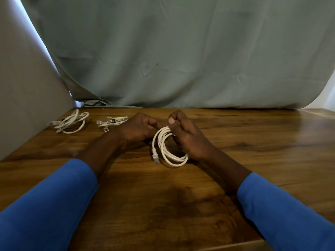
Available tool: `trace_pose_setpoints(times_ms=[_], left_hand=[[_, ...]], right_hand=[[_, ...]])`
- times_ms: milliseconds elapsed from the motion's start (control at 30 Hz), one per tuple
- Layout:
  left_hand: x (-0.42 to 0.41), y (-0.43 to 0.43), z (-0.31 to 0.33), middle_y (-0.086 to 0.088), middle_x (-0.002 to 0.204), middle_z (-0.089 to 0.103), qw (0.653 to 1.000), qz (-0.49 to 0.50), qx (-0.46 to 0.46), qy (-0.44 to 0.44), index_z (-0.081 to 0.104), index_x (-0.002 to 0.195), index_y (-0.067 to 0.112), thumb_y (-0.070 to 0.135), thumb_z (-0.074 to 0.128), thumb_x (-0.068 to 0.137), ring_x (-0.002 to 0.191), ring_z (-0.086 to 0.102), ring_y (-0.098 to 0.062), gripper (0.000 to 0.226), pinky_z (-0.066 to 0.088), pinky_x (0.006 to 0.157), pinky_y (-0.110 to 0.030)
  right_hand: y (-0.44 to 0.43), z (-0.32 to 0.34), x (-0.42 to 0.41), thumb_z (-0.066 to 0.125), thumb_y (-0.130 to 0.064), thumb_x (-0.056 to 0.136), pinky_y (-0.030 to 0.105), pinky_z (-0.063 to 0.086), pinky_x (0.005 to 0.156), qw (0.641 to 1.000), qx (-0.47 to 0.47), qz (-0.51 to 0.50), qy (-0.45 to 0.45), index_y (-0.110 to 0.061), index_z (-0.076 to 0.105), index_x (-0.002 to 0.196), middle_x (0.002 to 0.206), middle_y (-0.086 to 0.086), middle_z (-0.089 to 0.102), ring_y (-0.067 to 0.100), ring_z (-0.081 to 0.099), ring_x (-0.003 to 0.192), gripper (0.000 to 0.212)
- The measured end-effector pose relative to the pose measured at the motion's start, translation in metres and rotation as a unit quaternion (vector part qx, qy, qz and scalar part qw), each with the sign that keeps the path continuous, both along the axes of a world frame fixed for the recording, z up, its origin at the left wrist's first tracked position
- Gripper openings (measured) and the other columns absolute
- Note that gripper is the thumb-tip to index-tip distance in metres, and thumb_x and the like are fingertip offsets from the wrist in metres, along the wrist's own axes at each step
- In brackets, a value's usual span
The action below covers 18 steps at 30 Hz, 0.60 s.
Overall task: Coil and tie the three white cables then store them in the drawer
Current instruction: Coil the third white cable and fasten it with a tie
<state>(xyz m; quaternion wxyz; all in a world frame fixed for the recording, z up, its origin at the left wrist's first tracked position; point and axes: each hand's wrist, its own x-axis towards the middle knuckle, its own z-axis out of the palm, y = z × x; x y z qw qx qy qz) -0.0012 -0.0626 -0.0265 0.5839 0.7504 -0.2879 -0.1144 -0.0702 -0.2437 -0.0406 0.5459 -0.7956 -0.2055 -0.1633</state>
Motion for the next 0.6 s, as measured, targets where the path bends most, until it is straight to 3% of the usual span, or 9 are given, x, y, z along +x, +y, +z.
trace_pose_setpoints(times_ms=[133, 300, 433, 600], left_hand=[[-0.0065, -0.0041, -0.0016, -0.024, 0.082, 0.073, 1.0, -0.011, -0.017, -0.013, 0.069, 0.095, -0.017, -0.013, 0.071, 0.084, 0.066, 0.07, -0.021, 0.013, 0.06, 0.067, -0.029], [-0.0024, 0.0002, -0.001, -0.035, 0.1, 0.07, 0.999, -0.006, -0.042, 0.007, 0.072, 0.1, -0.011, -0.002, 0.077, 0.081, 0.089, 0.062, -0.037, 0.022, 0.049, 0.085, -0.047], [-0.0025, -0.0013, 0.0002, -0.013, 0.086, 0.075, 0.998, -0.007, -0.063, 0.003, 0.073, 0.093, 0.001, 0.002, 0.079, 0.075, 0.078, 0.07, -0.023, 0.019, 0.059, 0.074, -0.033], [-0.0008, -0.0007, 0.0009, -0.013, 0.087, 0.076, 0.999, -0.009, -0.034, -0.037, 0.074, 0.091, 0.0, 0.011, 0.084, 0.066, 0.081, 0.071, -0.021, 0.029, 0.057, 0.074, -0.029]], right_hand=[[0.0022, 0.002, -0.0016, 0.044, -0.031, 0.111, 0.014, 0.038, 0.051, 1.0, -0.017, 0.0, -0.005, -0.021, 0.051, 0.098, 0.062, -0.015, 0.057, -0.002, 0.05, 0.052, 0.017], [0.0005, 0.0007, 0.0001, 0.045, -0.034, 0.11, 0.011, 0.036, 0.049, 1.0, 0.004, -0.013, 0.008, -0.024, 0.051, 0.095, 0.062, -0.014, 0.051, -0.002, 0.047, 0.051, 0.019], [0.003, -0.0008, 0.0033, 0.046, -0.035, 0.11, 0.016, 0.035, 0.046, 0.999, 0.039, -0.002, 0.028, -0.02, 0.052, 0.092, 0.066, -0.004, 0.049, 0.002, 0.043, 0.05, 0.024], [0.0036, 0.0007, 0.0034, 0.044, -0.028, 0.111, 0.022, 0.036, 0.046, 0.998, 0.057, -0.007, 0.03, -0.002, 0.054, 0.097, 0.071, 0.011, 0.048, 0.016, 0.044, 0.053, 0.031]])
